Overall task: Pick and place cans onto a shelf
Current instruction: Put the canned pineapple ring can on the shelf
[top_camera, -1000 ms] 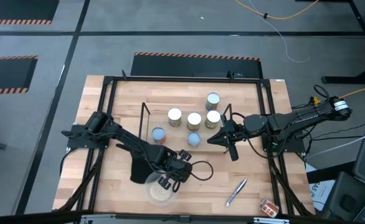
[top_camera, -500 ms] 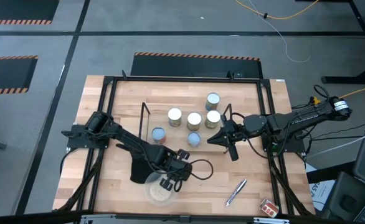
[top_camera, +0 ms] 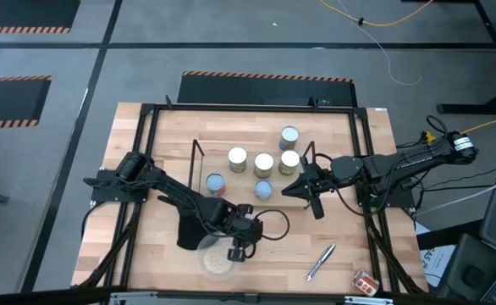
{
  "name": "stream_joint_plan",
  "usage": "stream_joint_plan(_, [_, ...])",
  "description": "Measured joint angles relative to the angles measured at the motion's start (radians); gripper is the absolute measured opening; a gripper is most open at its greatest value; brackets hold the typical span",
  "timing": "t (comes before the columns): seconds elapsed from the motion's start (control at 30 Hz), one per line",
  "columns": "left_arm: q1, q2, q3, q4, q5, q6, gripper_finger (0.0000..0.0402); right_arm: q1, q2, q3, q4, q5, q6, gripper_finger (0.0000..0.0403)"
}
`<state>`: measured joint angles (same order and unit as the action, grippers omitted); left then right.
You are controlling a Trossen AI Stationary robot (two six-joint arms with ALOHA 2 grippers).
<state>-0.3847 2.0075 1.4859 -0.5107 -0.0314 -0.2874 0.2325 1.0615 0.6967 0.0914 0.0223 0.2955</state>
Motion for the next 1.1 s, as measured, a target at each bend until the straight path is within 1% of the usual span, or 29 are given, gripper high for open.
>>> stream_joint_plan(0.33, [-0.002,0.0,0.0,0.159,-0.004,-0.453,0.009,0.0,0.0,0.0,0.0,0.0,0.019,0.0026])
stream_joint_plan(0.5, [-0.002,0.0,0.0,0.166,-0.008,-0.709,0.009,0.0,0.0,0.0,0.0,0.0,0.044,0.0026])
stream_joint_plan(0.63, [-0.002,0.0,0.0,0.155,0.004,-0.858,0.009,0.0,0.0,0.0,0.0,0.0,0.043,0.0026])
stream_joint_plan(0.8, [-0.002,0.0,0.0,0.112,0.015,-0.974,0.009,0.0,0.0,0.0,0.0,0.0,0.042,0.0026])
stream_joint_plan(0.9, [-0.002,0.0,0.0,0.085,-0.002,-1.015,0.009,0.0,0.0,0.0,0.0,0.0,0.041,0.0026])
stream_joint_plan(1.1, [-0.002,0.004,0.001,0.075,-0.034,-1.024,0.009,0.0,0.0,0.0,0.0,0.0,0.039,0.0026])
